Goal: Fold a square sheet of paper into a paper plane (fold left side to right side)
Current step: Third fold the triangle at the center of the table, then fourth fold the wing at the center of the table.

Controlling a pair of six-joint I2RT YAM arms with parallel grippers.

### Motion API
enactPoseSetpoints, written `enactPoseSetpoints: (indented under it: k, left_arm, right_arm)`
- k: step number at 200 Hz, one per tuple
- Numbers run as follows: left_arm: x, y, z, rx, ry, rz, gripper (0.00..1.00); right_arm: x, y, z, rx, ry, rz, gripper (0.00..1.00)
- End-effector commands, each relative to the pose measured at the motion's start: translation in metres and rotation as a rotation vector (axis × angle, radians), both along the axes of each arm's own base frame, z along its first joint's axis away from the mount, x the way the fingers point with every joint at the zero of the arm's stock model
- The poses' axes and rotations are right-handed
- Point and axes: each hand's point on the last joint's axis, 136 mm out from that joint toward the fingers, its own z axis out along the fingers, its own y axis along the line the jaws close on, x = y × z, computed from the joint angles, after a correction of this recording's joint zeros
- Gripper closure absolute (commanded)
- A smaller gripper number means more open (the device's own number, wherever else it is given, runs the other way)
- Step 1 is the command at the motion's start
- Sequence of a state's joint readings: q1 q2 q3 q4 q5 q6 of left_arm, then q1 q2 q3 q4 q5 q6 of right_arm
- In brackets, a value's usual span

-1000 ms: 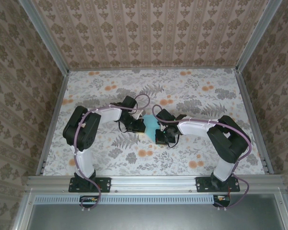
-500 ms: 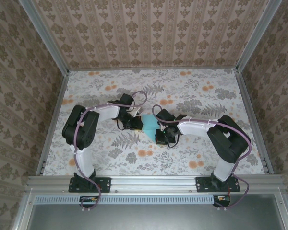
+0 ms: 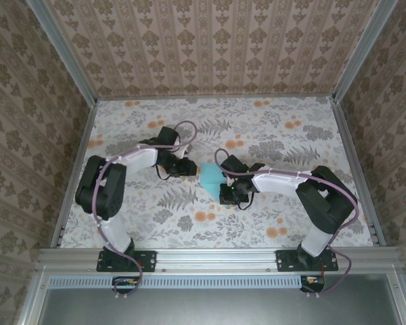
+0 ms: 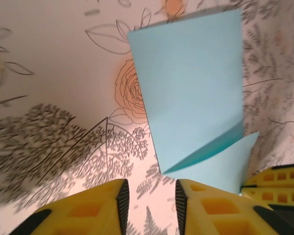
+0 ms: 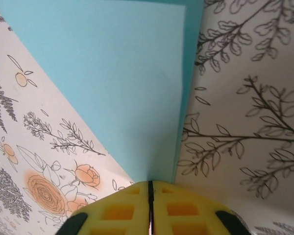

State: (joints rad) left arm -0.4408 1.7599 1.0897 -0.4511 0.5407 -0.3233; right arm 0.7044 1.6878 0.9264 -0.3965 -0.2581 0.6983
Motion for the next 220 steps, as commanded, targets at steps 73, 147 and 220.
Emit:
enactPoseSetpoints:
  k: [73, 147, 220]
  left_arm:
    - [-0.03, 0.003, 0.021, -0.233, 0.076, 0.212, 0.41]
    - [-0.035, -0.009, 0.007, -0.241, 0.133, 0.216, 0.39]
    - [-0.04, -0.033, 0.001, -0.244, 0.166, 0.17, 0.38]
  right_arm:
    - [0.057, -0.005, 0.045, 0.098, -0.313, 0.195, 0.53]
    - [0.074, 0.007, 0.023, 0.152, -0.264, 0.224, 0.68]
    - [0.075, -0.011, 0.025, 0.102, -0.27, 0.195, 0.98]
